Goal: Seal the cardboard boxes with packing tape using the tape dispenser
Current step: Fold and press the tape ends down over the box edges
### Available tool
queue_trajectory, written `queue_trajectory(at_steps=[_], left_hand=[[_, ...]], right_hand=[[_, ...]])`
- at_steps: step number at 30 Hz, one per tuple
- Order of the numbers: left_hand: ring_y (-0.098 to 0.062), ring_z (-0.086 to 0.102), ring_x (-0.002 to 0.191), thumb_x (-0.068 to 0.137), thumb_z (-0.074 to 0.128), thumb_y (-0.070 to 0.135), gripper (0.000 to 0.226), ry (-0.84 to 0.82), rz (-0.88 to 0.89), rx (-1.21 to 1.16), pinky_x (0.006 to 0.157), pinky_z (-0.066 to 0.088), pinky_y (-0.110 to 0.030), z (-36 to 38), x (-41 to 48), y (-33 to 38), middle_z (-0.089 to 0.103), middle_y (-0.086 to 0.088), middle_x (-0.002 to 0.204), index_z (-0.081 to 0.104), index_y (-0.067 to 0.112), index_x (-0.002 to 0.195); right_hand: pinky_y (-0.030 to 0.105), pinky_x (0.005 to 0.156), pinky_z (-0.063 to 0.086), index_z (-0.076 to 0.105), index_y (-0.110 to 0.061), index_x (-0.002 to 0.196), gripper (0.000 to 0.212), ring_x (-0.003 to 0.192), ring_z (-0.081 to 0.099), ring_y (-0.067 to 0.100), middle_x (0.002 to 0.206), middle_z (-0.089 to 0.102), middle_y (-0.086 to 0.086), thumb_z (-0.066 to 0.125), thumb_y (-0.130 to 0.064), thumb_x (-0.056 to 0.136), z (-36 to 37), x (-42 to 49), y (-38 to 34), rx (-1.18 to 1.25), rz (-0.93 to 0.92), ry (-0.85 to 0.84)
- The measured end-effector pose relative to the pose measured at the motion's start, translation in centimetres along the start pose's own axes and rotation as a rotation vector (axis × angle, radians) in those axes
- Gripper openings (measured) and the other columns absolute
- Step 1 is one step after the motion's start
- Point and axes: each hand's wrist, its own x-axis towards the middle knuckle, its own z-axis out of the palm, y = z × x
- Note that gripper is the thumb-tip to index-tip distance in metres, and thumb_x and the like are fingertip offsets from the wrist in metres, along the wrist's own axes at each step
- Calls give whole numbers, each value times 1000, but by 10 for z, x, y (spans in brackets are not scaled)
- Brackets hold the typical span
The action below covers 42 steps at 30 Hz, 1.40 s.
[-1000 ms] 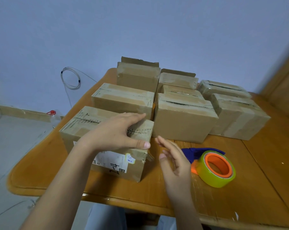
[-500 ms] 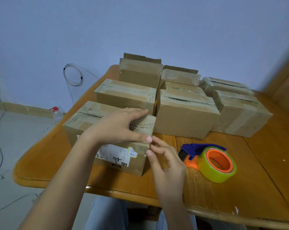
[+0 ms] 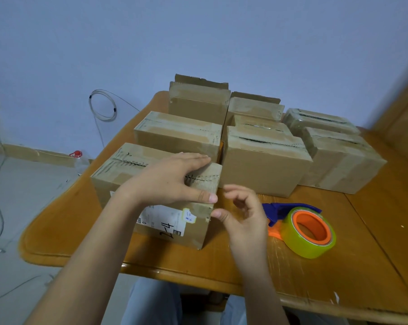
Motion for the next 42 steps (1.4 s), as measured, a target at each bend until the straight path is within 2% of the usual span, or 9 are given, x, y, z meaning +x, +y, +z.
queue_trajectory(at_steps=[8,12,15,20,23,28,33,39,42], left_hand=[[-1,16,140,68,53,81,106,-6,26,29,104,14,-14,2,1,-3,20,14,158,19,27,153],[-1,16,140,60,42,86,111,-1,51,40,106,14,-16,3,2,-5,20,14,157,19,28,153],[2,19,138,57,35,88,113,18,74,34,108,17,-18,4,3,-7,22,14,157,20,29,153],[12,16,127,56,37,88,114,30,78,3,104,14,-14,4,2,-8,24,14,156,23,28,152],[4,19,136,54,38,88,116,25,72,-4,105,14,-15,3,3,-6,24,13,157,24,28,152],[3,19,137,53,40,86,116,15,56,-30,105,14,-15,1,1,-4,24,13,157,24,27,152],[2,21,137,52,40,87,117,9,48,-27,105,16,-15,1,2,-7,24,13,157,23,27,152],[4,21,135,50,40,87,119,16,45,-31,105,16,-16,0,2,-5,24,14,156,24,27,152],[0,22,139,51,41,87,118,24,44,-32,106,18,-16,1,2,-6,26,13,156,25,27,152]], right_hand=[[4,98,22,16,-40,143,118,127,27,4,135,36,-16,89,-20,53,-13,56,-11,-314,-48,-327],[17,108,16,11,-40,145,100,133,18,6,146,29,-11,77,-34,69,-12,57,-2,-410,-114,-426],[29,115,19,30,-35,144,78,137,20,6,146,33,-16,62,-57,75,-10,47,7,-350,-146,-446],[31,114,22,39,-35,139,67,135,25,4,145,33,-20,64,-41,77,-13,48,5,-336,-117,-465],[37,114,23,35,-38,141,67,135,23,4,147,30,-23,63,-34,80,-18,50,1,-417,-112,-513],[23,114,15,24,-38,142,83,137,15,-4,141,17,-38,73,-34,76,-26,56,-9,-373,2,-644],[36,119,12,25,-38,144,91,143,10,0,151,16,-29,74,-41,67,-27,55,-11,-286,75,-675],[15,113,10,19,-35,149,106,141,4,-9,153,9,-30,82,-41,64,-28,55,-11,-286,109,-721],[17,115,12,24,-31,148,100,141,9,-8,155,15,-23,80,-38,65,-27,54,-13,-270,99,-681]])
